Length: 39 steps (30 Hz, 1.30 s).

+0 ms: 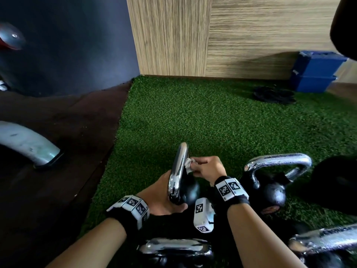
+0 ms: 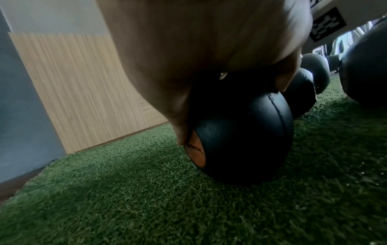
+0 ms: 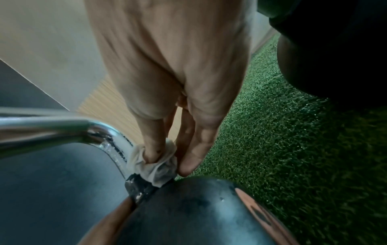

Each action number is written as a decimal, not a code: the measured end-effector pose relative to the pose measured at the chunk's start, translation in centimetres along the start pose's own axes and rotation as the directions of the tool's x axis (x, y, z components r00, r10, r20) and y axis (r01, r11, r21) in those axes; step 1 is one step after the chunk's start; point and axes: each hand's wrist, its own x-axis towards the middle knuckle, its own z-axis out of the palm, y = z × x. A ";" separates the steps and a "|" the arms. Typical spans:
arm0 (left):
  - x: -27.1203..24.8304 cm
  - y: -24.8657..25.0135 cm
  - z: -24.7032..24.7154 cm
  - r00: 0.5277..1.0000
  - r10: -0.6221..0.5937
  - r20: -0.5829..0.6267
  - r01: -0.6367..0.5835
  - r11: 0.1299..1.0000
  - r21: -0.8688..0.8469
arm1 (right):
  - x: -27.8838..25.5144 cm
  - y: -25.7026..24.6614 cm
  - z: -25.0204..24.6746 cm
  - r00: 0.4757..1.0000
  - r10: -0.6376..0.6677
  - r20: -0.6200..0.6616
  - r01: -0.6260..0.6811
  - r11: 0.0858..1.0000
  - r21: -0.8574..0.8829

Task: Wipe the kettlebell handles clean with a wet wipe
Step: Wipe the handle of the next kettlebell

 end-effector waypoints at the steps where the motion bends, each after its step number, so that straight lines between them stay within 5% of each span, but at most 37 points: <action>1: 0.1 -0.1 0.2 1.000 0.006 0.005 -0.006 1.000 0.015 | 0.0 0.0 0.0 1.000 0.011 0.004 -0.011 1.000 0.013; 9: 0.1 0.0 0.4 1.000 -0.013 0.003 0.013 0.993 0.114 | -0.5 -2.1 0.7 0.971 -0.142 -0.194 0.150 0.988 0.031; 13: 0.1 0.0 0.4 0.998 -0.066 -0.007 0.067 0.995 0.079 | -0.8 -2.0 0.4 0.990 -0.081 -0.119 0.088 0.994 0.057; 18: 0.7 -0.4 0.1 0.993 -0.109 0.033 0.109 0.994 0.015 | -1.0 -4.1 0.5 0.922 -0.320 -0.219 0.320 0.947 -0.034; 22: 1.1 -0.5 -0.4 0.993 -0.099 0.059 0.100 0.995 -0.029 | -1.3 -4.8 -0.1 0.875 -0.467 -0.130 0.446 0.880 -0.161; 27: 1.5 -0.4 -0.7 0.983 -0.163 0.083 0.163 0.987 0.007 | -1.5 -6.2 -0.7 0.868 -0.493 -0.061 0.470 0.854 -0.222; 31: 1.9 -0.9 -0.9 0.974 -0.210 0.080 0.208 0.977 0.034 | -3.0 -7.2 -1.3 0.811 -0.565 0.153 0.582 0.746 -0.323; 34: 2.3 -0.7 -1.2 0.973 -0.215 0.089 0.204 0.972 0.115 | -3.9 -8.6 -1.6 0.772 -0.546 0.325 0.635 0.691 -0.345; 39: 2.8 -0.7 -1.5 0.967 -0.226 0.116 0.212 0.970 0.123 | -4.2 -9.5 -1.6 0.784 -0.517 0.343 0.616 0.718 -0.325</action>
